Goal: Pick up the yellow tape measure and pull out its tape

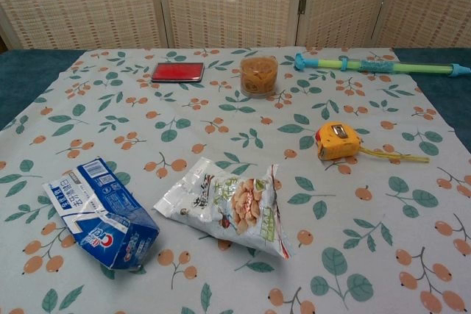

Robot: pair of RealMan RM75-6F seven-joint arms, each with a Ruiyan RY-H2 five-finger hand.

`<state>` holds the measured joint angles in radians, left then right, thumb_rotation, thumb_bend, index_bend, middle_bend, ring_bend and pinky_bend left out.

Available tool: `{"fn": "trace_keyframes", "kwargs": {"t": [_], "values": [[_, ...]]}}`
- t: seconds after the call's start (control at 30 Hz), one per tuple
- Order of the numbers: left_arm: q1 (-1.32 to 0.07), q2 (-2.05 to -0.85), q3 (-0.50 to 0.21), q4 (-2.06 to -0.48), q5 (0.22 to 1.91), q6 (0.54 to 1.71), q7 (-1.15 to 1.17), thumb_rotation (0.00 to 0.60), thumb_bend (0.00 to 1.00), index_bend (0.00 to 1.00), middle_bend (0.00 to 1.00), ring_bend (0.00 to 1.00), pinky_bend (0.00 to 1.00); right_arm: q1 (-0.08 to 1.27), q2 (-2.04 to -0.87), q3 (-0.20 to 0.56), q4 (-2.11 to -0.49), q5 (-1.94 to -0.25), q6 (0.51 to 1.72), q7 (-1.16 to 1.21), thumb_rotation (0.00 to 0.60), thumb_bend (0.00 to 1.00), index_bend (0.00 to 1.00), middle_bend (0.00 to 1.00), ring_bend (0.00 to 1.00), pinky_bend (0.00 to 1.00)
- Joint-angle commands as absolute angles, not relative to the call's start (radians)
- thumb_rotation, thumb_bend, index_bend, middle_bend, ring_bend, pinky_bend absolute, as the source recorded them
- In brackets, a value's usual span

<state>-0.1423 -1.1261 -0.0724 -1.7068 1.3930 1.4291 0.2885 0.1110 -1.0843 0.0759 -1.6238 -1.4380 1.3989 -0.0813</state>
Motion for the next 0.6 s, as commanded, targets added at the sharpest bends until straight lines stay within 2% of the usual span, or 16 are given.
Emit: {"fn": "trace_keyframes", "kwargs": {"t": [0.03,0.3,0.6], "values": [[-0.141,-1.136,-0.075,-1.696,1.396,1.442,0.294,0.600,0.20,0.14,0.05,0.08,0.00,0.115,-1.085,0.076,-1.623,-1.435,1.393,-0.084,0.391,0.25,0.00,0.12,0.23,0.12],[-0.133,-1.146,-0.074,-1.678,1.425,1.474,0.275,0.600,0.20,0.13,0.05,0.08,0.00,0.116,-1.090,0.081,-1.619,-1.443,1.407,-0.080,0.396,0.25,0.00,0.12,0.24,0.13],[-0.134,-1.139,-0.068,-1.694,1.431,1.467,0.267,0.600,0.20,0.14,0.05,0.08,0.00,0.158,-1.123,0.089,-1.599,-1.439,1.354,-0.095,0.426,0.25,0.00,0.13,0.26,0.14]]}}
